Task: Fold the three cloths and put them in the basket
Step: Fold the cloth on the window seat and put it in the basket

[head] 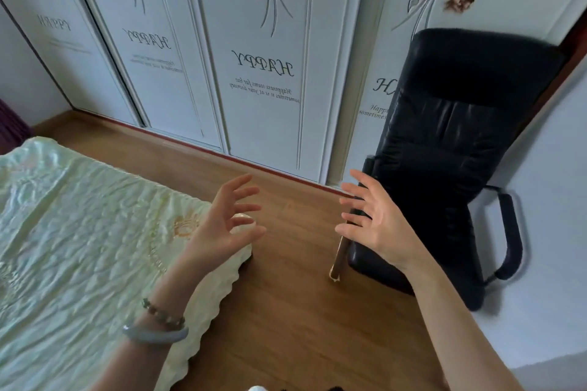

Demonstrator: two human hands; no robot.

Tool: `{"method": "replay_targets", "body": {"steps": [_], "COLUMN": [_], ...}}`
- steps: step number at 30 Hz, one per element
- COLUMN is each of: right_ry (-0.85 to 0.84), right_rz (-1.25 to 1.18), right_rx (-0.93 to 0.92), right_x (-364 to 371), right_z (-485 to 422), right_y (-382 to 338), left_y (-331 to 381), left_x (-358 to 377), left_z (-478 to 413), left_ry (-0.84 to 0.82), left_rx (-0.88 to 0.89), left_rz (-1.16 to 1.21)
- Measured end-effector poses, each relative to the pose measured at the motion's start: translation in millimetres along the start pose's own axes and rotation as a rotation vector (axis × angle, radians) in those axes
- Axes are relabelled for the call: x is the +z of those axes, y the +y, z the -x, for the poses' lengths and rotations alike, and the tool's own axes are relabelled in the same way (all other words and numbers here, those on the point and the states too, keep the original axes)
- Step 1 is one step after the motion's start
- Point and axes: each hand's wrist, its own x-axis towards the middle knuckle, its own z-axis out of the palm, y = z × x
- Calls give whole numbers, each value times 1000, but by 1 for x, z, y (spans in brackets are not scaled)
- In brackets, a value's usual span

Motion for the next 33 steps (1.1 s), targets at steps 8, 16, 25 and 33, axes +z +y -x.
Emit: {"method": "replay_targets", "body": {"steps": [8,16,25,33], "right_ry": [-77,-124,-143,-309], "right_rz": [74,72,-32,54], "right_rx": [-25,-48,-47,-96], "right_x": [-14,-21,-12,3], "right_z": [-135,-314,-464,-625], "right_y": [15,31,43,63], "left_y": [-31,-72,-106,-157], "left_x": [-17,-59,-96,-149], "left_z": [-117,-270,-404,-509], "left_ry": [19,52,116,274], "left_rx": [62,51,4,-55], "left_rz": [-72,-25,-129,-239]}}
